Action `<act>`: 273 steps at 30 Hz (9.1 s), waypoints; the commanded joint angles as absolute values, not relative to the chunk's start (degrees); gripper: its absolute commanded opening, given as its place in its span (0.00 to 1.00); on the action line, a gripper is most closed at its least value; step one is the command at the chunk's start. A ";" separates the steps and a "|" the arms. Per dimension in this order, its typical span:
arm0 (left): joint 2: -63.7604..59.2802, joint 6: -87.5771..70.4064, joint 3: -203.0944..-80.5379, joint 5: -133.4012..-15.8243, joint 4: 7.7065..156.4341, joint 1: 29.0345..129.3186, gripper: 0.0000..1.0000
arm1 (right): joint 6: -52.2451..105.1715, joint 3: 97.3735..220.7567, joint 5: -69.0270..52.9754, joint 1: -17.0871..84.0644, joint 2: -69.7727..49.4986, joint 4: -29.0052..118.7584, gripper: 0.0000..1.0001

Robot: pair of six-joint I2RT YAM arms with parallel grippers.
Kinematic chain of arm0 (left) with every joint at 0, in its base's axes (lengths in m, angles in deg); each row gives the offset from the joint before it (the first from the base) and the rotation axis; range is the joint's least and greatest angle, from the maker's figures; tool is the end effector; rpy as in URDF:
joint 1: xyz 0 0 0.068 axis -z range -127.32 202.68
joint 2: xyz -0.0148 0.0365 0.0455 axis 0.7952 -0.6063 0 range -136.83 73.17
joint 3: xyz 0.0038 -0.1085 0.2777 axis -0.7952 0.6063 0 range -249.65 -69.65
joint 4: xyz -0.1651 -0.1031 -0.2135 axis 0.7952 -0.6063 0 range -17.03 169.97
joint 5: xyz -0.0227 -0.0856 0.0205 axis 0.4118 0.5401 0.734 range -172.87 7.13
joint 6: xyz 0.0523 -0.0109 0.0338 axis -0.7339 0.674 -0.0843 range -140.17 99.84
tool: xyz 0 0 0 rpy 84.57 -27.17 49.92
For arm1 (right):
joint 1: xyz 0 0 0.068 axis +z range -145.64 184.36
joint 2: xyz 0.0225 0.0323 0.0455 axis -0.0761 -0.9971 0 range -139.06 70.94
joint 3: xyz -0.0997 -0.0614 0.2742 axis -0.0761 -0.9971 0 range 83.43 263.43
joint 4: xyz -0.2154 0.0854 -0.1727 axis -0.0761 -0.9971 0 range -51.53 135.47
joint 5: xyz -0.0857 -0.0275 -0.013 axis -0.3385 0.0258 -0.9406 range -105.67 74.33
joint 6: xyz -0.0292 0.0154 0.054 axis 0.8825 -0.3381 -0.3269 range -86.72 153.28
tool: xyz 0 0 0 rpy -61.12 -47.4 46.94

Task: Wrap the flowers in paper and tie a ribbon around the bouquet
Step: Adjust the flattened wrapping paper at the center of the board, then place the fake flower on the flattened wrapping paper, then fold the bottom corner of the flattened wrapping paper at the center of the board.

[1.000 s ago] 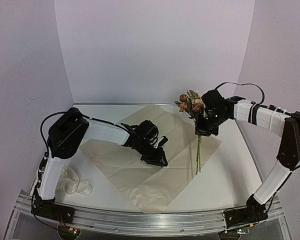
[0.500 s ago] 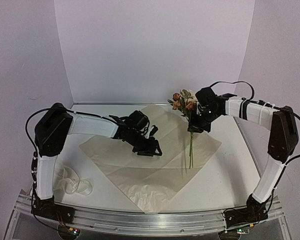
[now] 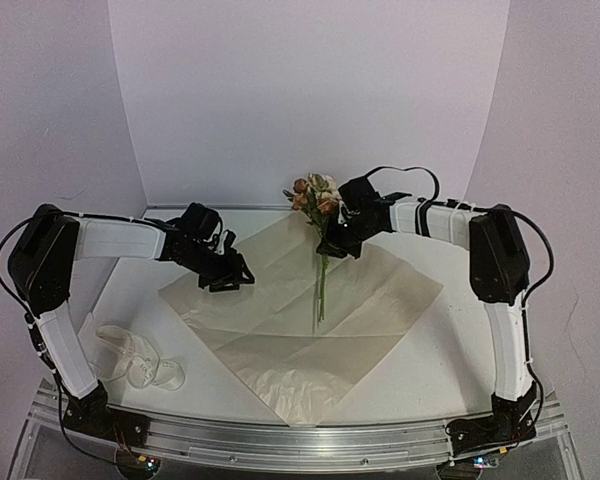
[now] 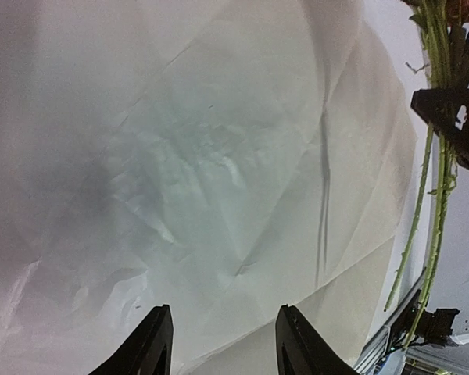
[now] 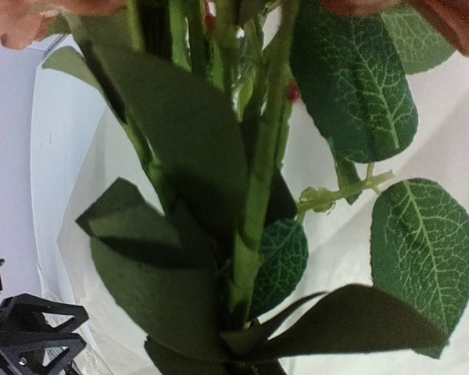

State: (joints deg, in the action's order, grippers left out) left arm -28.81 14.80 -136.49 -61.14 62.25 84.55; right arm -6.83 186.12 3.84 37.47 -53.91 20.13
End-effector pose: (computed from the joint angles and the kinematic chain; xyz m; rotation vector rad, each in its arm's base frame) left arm 0.3396 -0.2323 0.1937 0.0996 2.6593 -0.9171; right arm 0.4463 0.3103 0.2154 -0.0146 2.5837 0.9533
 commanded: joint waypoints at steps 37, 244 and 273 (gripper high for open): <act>-37.36 12.76 -132.08 -59.19 59.69 77.59 0.41 | 3.93 213.43 -22.66 46.58 -72.57 -0.10 0.00; -35.52 8.30 -127.82 -46.53 63.02 92.94 0.15 | 50.57 169.49 -10.03 77.40 -28.48 -0.24 0.00; -20.19 -2.76 -140.65 -54.59 43.81 79.14 0.43 | 53.49 204.36 -9.00 55.69 -58.81 -4.01 0.00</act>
